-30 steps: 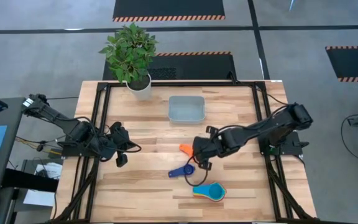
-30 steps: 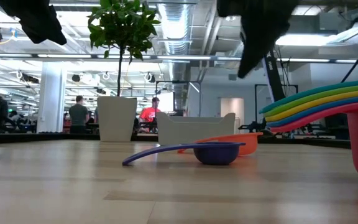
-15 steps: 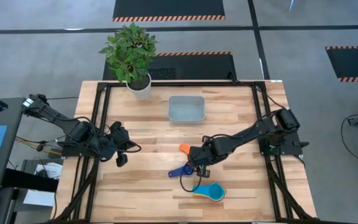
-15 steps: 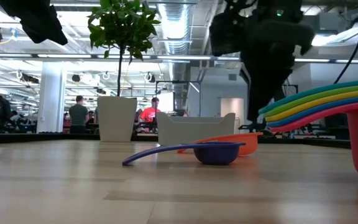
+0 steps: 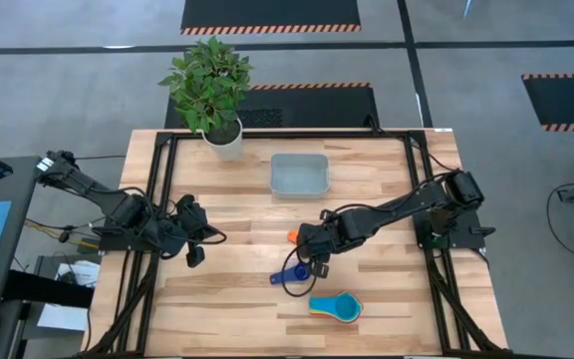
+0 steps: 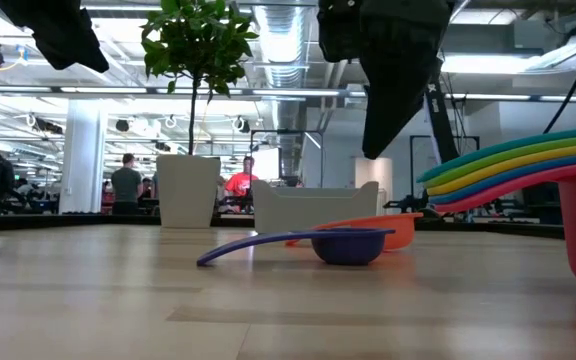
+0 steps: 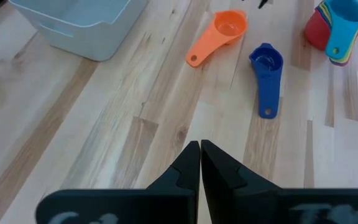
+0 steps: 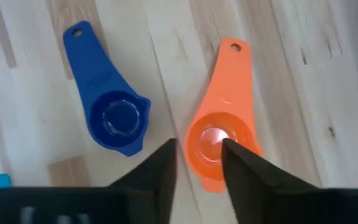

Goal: Nest measuring cups in basket
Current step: Stack the orange measuring cup on top of the light blue measuring cup

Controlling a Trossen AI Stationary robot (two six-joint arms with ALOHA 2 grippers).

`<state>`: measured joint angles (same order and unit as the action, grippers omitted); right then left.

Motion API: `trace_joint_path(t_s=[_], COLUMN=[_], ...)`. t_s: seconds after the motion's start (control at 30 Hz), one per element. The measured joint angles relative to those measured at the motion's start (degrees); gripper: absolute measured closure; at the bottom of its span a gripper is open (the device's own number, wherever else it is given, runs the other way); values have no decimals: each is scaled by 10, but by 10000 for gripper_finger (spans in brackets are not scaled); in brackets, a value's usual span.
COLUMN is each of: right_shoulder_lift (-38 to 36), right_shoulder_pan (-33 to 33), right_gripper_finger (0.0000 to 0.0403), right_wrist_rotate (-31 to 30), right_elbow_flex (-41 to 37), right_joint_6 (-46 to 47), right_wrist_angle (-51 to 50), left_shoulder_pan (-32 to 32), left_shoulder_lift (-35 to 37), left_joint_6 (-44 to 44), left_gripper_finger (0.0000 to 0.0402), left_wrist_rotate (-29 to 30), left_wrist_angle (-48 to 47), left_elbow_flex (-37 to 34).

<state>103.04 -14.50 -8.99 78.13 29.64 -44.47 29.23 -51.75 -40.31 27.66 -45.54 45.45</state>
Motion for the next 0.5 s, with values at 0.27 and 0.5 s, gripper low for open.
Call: trace_joint_path(t_s=[0.27, 0.5], right_shoulder_lift=[11, 38], right_shoulder_pan=[-3, -5], right_gripper_finger=[159, 164], right_wrist_rotate=[1, 1], right_elbow_flex=[0, 0], right_joint_6=[3, 3], right_wrist_angle=[2, -10], left_shoulder_pan=[0, 0], left_shoulder_lift=[0, 0], left_joint_6=[0, 0], left_gripper_finger=[400, 400], left_wrist_rotate=[0, 0], left_wrist_angle=[0, 0], left_elbow_flex=[0, 0])
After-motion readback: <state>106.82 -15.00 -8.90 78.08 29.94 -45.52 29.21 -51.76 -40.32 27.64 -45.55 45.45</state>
